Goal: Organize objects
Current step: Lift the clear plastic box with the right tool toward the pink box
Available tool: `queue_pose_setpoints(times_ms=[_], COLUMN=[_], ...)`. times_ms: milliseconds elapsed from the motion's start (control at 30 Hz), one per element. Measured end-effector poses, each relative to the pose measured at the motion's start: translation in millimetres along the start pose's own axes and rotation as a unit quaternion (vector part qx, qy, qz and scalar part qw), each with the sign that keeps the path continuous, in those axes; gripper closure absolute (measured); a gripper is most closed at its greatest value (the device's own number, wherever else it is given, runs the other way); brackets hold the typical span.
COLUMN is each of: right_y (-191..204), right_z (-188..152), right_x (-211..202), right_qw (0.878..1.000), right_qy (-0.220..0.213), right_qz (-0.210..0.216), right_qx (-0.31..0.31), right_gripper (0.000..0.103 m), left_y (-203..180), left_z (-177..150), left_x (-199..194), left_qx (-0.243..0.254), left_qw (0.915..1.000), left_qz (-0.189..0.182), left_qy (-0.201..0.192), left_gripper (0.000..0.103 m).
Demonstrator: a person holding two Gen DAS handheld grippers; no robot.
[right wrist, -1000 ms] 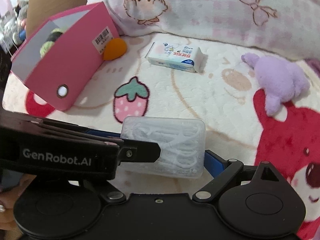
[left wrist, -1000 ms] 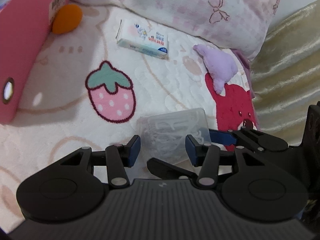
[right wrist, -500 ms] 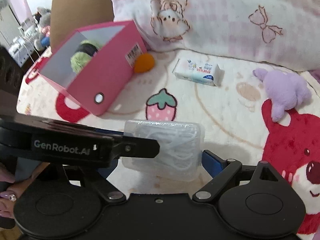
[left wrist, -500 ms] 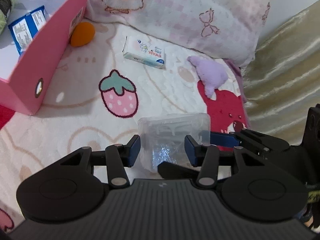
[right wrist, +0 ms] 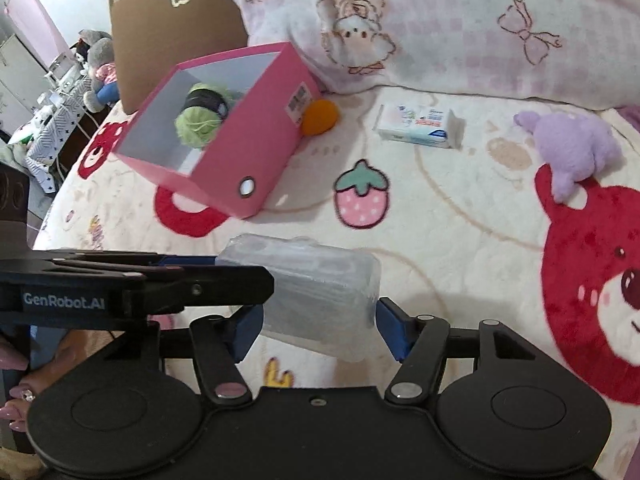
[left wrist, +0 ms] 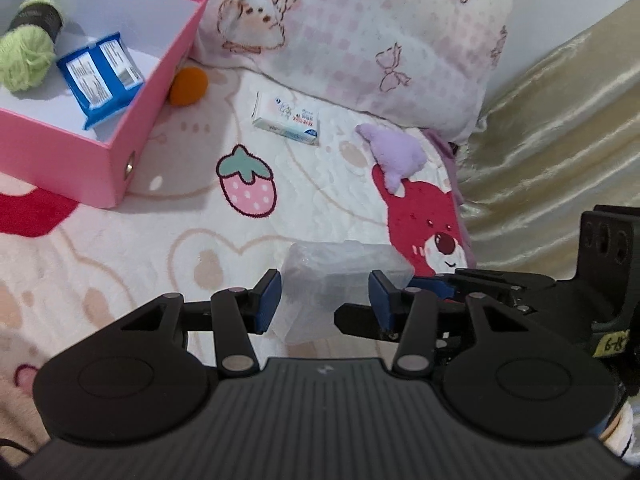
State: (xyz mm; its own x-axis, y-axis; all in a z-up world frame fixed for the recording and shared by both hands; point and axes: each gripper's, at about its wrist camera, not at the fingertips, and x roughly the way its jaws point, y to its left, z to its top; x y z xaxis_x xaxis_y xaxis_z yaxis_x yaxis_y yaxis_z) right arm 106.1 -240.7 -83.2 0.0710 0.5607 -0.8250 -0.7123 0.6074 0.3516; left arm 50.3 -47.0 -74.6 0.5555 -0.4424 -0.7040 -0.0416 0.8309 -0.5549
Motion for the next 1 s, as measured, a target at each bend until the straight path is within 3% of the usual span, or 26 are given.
queue_pose_setpoints(times_ms=[633, 1000], right_y=[72, 111], right_z=[-5, -3], right_x=[-32, -37], right_qw=[0.999, 0.999], right_qy=[-0.031, -0.042], right_qz=[-0.014, -0.01], right_qx=[-0.01, -0.026], right_gripper=[0.036, 0.036], left_y=[-16, 0], left_z=[-4, -13], left_x=[-78, -120], left_qx=[0.058, 0.047], left_qw=[0.9974, 0.9967], left_qz=[0.032, 0.039], left_qy=[-0.027, -0.054], left_gripper=[0.057, 0.057])
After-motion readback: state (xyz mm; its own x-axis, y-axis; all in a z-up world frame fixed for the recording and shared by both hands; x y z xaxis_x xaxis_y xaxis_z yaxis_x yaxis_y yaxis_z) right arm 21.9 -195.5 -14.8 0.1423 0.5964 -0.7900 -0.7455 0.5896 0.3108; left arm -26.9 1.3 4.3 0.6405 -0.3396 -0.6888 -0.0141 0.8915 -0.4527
